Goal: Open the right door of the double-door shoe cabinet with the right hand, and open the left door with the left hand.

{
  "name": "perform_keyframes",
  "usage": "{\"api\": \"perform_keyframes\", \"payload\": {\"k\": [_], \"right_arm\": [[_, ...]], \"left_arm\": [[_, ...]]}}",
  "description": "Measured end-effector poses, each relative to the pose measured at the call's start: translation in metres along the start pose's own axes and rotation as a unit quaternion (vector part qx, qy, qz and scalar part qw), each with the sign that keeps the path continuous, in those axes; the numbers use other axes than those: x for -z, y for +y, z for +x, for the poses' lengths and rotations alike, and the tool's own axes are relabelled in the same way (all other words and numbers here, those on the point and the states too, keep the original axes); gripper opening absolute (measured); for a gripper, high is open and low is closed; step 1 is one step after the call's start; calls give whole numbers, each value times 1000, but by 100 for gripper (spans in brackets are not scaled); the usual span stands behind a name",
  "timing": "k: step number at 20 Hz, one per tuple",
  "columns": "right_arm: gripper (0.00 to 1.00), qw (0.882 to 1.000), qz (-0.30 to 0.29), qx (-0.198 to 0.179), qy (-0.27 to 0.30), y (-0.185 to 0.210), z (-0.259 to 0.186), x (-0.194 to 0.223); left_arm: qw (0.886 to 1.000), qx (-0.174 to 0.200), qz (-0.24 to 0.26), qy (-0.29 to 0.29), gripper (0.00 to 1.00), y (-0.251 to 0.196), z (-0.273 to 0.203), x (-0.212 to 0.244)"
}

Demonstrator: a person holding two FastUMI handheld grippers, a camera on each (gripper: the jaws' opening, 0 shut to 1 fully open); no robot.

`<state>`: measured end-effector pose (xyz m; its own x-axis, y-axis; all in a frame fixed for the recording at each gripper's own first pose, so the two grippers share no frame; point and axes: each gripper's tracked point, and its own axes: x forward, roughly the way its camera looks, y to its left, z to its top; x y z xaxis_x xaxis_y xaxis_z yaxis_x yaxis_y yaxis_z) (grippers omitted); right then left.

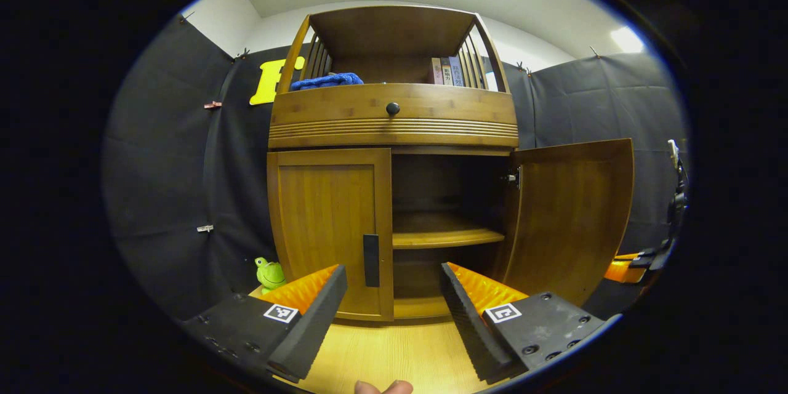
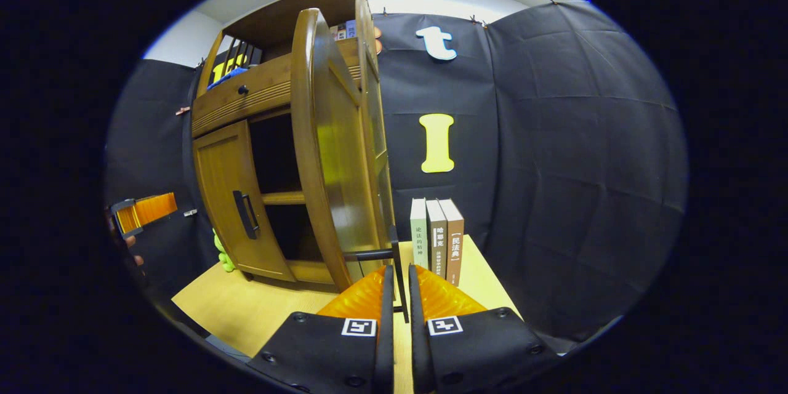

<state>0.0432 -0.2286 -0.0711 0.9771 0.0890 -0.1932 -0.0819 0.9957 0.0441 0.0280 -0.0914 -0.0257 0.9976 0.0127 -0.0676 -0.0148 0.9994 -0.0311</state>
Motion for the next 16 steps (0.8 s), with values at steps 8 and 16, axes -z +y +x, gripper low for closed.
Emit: {"api": "perform_keyframes", "payload": {"k": [8,16], "right_arm": [[18,1000,-19,16,-5,-3,-20,-6],[98,998,-15,32,-43,31,-72,-28]], "left_arm": [[1000,21,11,-1,97,-8,24,10],[1000,26,15,-9,92,3,88,25]]}}
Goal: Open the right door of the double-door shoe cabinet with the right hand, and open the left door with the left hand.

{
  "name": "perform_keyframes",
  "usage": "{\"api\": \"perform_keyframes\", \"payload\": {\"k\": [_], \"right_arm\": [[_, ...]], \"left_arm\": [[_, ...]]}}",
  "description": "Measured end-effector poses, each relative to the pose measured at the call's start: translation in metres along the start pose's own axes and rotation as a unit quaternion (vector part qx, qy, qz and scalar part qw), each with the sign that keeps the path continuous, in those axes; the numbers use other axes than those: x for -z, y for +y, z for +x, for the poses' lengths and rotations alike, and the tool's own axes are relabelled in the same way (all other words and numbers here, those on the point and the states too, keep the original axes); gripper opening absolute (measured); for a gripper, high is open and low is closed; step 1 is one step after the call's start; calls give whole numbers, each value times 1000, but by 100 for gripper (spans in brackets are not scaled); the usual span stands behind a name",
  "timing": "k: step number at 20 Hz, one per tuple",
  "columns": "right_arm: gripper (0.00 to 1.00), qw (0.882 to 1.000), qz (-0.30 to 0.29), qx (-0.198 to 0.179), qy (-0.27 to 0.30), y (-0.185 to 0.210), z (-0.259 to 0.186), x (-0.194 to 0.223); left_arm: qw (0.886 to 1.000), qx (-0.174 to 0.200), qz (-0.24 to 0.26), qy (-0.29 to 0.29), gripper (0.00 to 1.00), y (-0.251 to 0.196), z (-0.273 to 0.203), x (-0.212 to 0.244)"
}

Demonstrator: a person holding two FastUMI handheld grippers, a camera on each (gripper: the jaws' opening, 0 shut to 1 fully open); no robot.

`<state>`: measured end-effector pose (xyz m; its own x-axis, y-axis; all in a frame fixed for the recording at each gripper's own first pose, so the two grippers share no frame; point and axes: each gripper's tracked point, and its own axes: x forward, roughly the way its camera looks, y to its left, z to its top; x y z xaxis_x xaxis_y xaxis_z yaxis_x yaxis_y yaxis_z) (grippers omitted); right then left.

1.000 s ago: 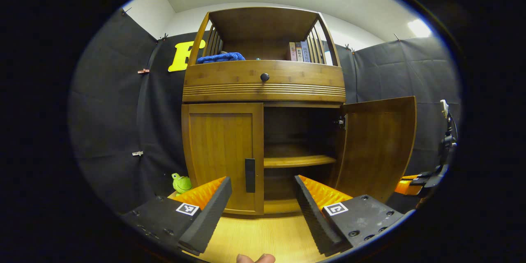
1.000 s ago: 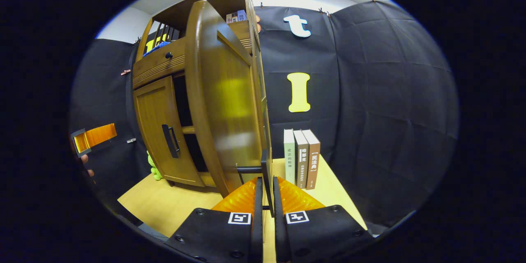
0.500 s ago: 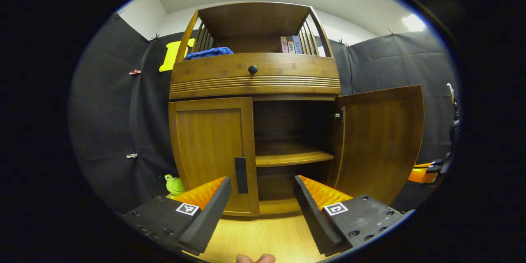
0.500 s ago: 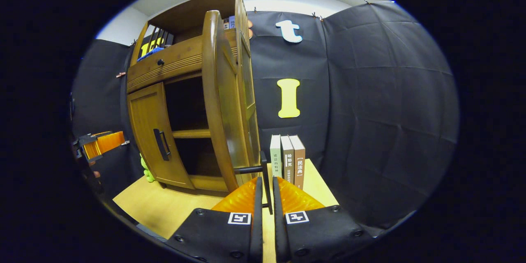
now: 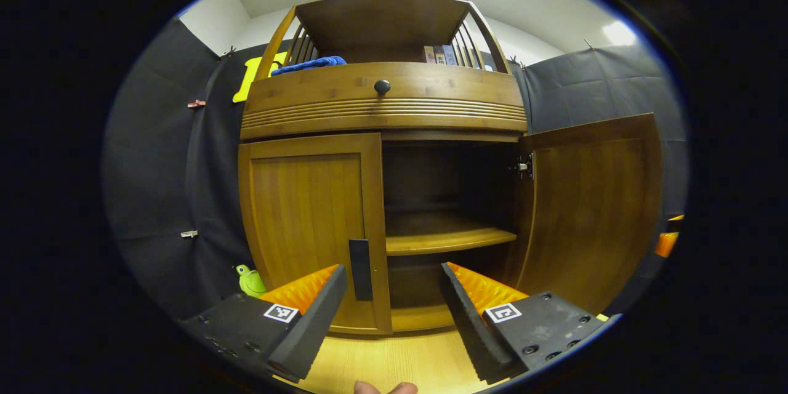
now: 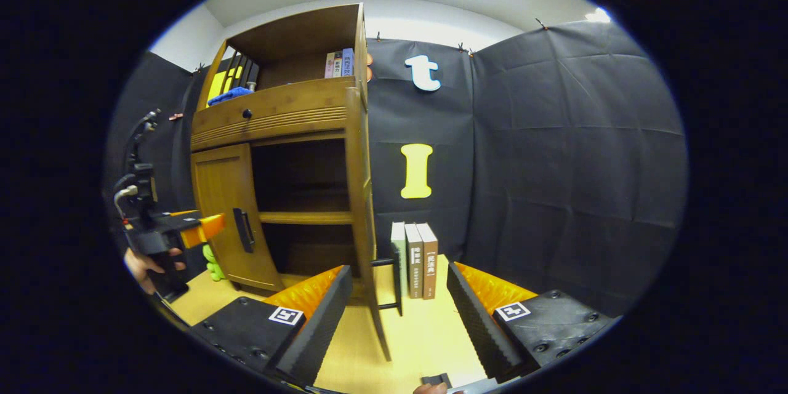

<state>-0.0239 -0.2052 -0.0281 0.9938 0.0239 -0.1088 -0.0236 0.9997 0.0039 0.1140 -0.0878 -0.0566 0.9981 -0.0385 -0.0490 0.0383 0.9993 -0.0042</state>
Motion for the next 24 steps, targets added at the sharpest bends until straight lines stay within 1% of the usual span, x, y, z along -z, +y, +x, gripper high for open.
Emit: {"api": "perform_keyframes", "payload": {"k": [1,2,3,4,5,6,9,10,11,12,13,14,15,16,17,18,19,20,21,23,24], "right_arm": [[98,1000,3,-6,1,11,-4,1],[98,1000,0,-9,-3,19,-6,-1],[98,1000,-3,-12,-9,27,-5,-2],[98,1000,-5,-17,-9,36,-4,-2],[95,1000,-2,-20,-8,43,-3,0],[98,1000,2,-22,-6,48,-1,0],[98,999,15,-28,-6,62,7,-2],[100,999,12,-30,-5,66,10,-1],[98,999,8,-32,-4,70,13,1],[100,999,5,-35,-3,74,15,2],[100,999,6,-38,-2,77,16,1],[98,999,6,-40,-5,81,17,-2],[98,999,5,-41,-6,82,19,-3],[100,999,1,-40,-7,82,21,-3],[98,999,-3,-38,-6,81,21,-2],[100,999,-4,-36,-5,79,22,0],[98,999,-4,-33,-3,77,22,1],[98,1000,-4,-30,-2,75,23,1],[100,1000,-3,-27,-1,73,24,2],[100,1000,-1,-23,0,72,25,3],[98,1000,1,-21,0,72,24,3]], "left_arm": [[1000,1,0,3,95,3,10,7],[1000,-2,-2,9,92,7,20,14],[1000,-6,-5,16,95,12,29,22],[1000,-11,-11,20,92,17,40,28],[1000,-17,-15,21,92,20,49,34],[999,-24,-14,21,90,25,59,40],[999,-38,2,15,85,39,83,53],[999,-39,5,13,83,42,92,56],[999,-41,6,14,80,45,101,59],[999,-47,5,19,77,50,109,64],[998,-54,2,24,74,55,116,68],[998,-57,-5,27,71,58,124,70],[998,-58,-10,28,66,60,131,72],[998,-59,-11,29,63,60,138,72],[998,-60,-8,31,55,60,145,73],[998,-55,-8,32,53,60,146,75],[998,-54,-10,34,46,59,148,76],[998,-56,-10,33,41,58,148,74],[998,-58,-8,36,37,59,153,76],[997,-61,-8,50,35,60,150,80],[997,-62,-8,53,35,60,150,79]]}}
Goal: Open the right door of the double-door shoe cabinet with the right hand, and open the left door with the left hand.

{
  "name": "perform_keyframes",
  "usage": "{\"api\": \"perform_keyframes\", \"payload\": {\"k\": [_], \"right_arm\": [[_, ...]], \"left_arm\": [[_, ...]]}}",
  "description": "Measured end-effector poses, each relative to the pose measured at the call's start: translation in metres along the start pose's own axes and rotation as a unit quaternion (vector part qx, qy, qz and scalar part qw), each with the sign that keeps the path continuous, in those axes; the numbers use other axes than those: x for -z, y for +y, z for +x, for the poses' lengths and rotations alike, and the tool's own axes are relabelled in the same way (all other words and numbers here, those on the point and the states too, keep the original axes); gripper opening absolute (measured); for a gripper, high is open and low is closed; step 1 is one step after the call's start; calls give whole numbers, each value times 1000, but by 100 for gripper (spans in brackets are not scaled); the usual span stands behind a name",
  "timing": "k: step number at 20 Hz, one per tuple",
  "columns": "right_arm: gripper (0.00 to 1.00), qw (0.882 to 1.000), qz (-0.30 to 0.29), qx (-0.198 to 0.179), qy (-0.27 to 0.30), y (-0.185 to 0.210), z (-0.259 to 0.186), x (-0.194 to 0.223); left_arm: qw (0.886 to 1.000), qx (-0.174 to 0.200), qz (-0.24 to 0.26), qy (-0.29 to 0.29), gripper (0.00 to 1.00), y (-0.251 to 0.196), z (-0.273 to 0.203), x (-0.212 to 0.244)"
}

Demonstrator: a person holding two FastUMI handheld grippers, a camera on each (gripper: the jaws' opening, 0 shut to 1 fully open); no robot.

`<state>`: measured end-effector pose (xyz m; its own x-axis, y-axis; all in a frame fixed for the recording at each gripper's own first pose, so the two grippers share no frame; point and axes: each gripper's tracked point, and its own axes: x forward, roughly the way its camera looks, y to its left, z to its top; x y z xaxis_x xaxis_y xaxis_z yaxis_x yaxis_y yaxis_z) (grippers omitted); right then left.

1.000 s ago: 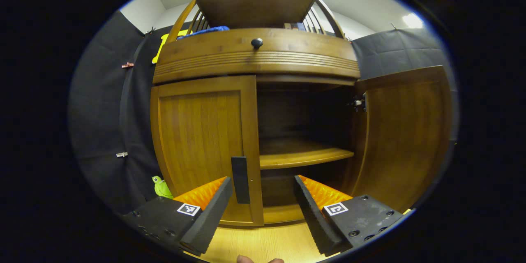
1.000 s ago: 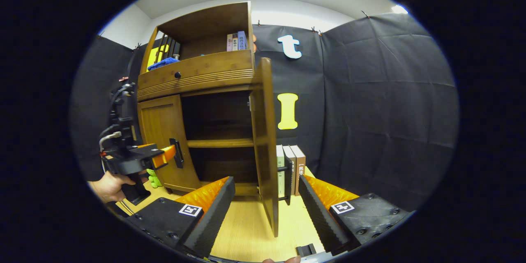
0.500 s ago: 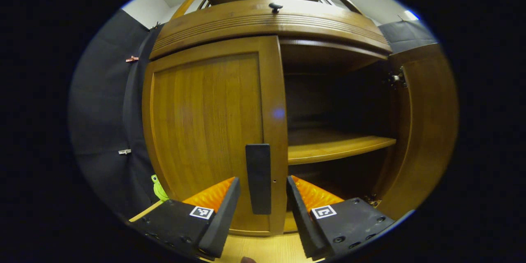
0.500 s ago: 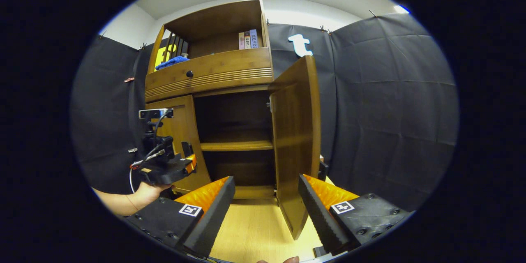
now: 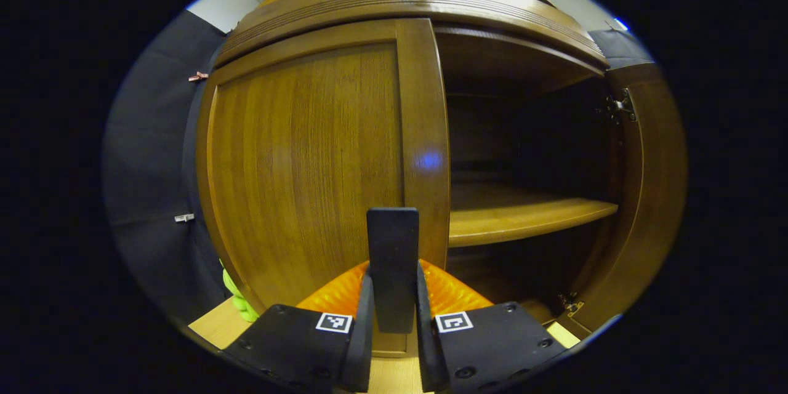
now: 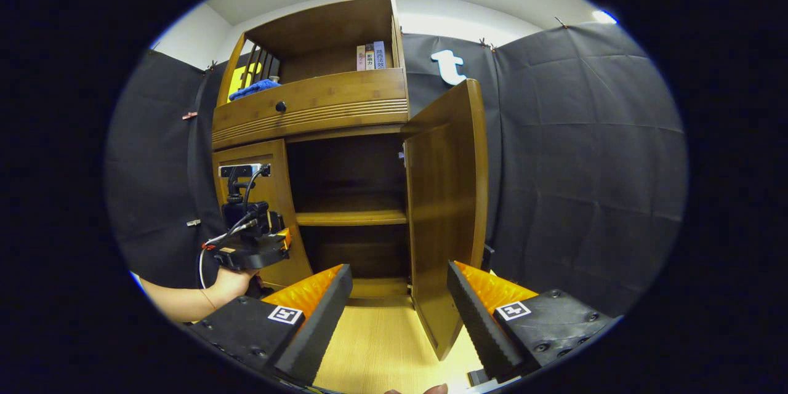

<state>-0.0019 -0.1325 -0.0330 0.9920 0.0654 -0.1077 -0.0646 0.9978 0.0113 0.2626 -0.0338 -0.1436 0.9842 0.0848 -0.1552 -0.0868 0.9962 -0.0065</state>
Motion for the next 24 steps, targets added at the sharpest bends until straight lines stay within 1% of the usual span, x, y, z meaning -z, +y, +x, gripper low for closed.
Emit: {"api": "perform_keyframes", "payload": {"k": [4,5,8,11,12,15,19,20,24], "right_arm": [[98,1000,8,5,-5,3,-5,-1],[100,1000,8,6,-7,4,-6,-1],[98,1000,11,5,-10,13,-12,0],[98,1000,15,5,-15,22,-19,-1],[100,1000,15,4,-16,27,-22,0],[100,1000,15,-3,-17,42,-29,3],[100,1000,14,-9,-20,62,-34,5],[92,1000,14,-12,-20,67,-33,5],[92,999,11,-22,-20,89,-33,8]], "left_arm": [[1000,0,9,2,32,5,-17,2],[1000,2,6,5,31,8,-26,2],[1000,15,-2,12,30,18,-55,6],[1000,30,1,11,30,31,-86,11],[999,32,0,12,30,36,-95,12],[999,31,-6,13,29,56,-121,17],[1000,20,-10,15,28,83,-149,22],[1000,18,-12,14,28,89,-156,22],[1000,15,-17,12,25,116,-175,26]]}}
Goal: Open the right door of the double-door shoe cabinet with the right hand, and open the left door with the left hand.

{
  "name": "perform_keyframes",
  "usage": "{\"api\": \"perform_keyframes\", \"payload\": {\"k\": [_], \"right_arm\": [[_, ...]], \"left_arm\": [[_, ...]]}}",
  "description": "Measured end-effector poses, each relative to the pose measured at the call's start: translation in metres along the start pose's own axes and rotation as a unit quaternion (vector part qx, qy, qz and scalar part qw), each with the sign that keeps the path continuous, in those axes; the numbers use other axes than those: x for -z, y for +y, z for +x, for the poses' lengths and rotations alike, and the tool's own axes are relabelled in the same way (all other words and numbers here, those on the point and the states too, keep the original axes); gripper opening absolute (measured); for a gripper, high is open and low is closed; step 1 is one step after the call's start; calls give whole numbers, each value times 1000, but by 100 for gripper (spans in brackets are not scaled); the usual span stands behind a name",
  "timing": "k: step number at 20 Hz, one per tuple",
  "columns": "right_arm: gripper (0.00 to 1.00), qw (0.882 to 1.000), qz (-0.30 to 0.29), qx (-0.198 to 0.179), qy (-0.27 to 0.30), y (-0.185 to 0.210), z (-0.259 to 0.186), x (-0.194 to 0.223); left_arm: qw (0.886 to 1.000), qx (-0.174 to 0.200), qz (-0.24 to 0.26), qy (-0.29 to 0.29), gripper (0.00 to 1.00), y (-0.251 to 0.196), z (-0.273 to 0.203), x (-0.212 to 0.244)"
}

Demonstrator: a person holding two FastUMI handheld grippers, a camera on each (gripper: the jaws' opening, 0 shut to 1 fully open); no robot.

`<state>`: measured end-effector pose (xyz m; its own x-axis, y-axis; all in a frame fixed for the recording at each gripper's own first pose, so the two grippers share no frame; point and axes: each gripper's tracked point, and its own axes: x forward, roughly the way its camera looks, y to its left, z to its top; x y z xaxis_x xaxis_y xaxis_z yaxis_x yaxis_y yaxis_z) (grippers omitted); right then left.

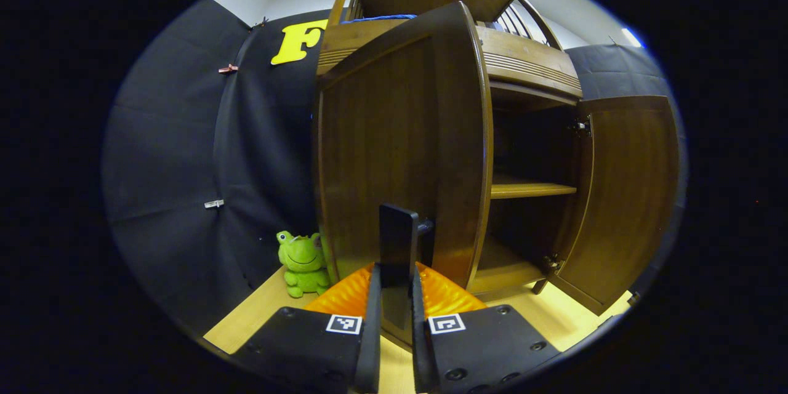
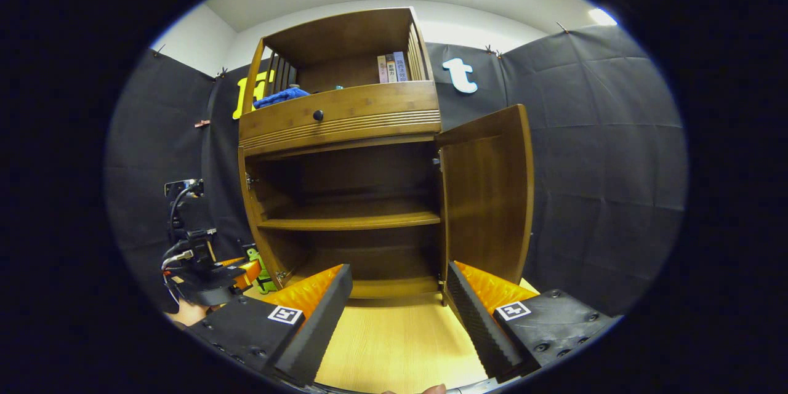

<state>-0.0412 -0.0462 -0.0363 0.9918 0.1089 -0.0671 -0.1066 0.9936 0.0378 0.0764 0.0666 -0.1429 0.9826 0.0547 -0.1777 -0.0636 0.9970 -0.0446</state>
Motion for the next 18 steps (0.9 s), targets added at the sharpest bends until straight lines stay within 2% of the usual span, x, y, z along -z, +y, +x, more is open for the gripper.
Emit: {"api": "perform_keyframes", "payload": {"k": [2,3,5,6,7,8,14,17,18], "right_arm": [[100,1000,3,-3,3,8,1,3],[92,1000,6,-4,4,12,1,3],[92,1000,8,-7,2,20,2,4],[97,1000,7,-10,1,25,3,4],[92,1000,6,-11,0,29,4,4],[100,1000,5,-14,-1,34,5,4],[98,999,-7,-31,-2,59,12,7],[98,999,3,-35,2,63,15,9],[98,999,9,-36,4,64,16,10]], "left_arm": [[1000,-3,-2,-1,24,14,-8,2],[1000,-5,-2,0,23,22,-12,3],[1000,-12,-5,0,20,39,-20,5],[1000,-15,-8,0,20,47,-24,6],[1000,-17,-8,0,19,55,-26,7],[1000,-20,-7,2,18,64,-28,9],[999,-42,-25,-1,13,113,-37,12],[999,-25,-38,0,7,129,-36,12],[999,-18,-43,0,14,133,-36,11]]}}
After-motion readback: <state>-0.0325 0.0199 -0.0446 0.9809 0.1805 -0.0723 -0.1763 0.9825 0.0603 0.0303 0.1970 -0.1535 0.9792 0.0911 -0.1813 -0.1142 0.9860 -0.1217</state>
